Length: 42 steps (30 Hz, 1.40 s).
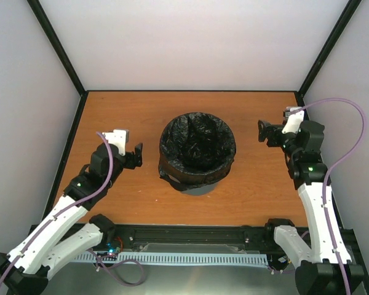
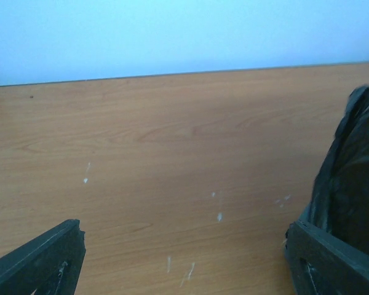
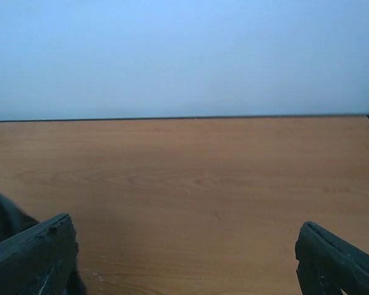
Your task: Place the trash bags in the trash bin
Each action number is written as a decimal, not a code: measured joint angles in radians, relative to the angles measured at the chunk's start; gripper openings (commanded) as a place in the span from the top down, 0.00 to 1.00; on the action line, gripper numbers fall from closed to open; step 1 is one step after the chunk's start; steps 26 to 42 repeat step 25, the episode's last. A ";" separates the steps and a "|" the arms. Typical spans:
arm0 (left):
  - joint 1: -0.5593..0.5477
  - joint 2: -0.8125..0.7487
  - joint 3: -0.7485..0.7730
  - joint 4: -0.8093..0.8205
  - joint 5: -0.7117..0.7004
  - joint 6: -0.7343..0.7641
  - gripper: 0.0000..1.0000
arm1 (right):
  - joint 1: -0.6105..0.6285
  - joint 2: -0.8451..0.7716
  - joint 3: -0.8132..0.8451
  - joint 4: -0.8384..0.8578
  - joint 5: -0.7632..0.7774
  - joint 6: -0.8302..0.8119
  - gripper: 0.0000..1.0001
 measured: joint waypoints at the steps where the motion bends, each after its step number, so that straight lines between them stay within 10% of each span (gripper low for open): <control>1: 0.002 -0.003 -0.015 0.000 -0.005 0.010 0.10 | 0.000 0.012 -0.010 0.003 0.026 0.010 0.04; 42: 0.032 -0.069 -0.066 0.038 0.020 0.045 0.10 | 0.000 -0.070 -0.095 0.076 0.080 0.053 0.00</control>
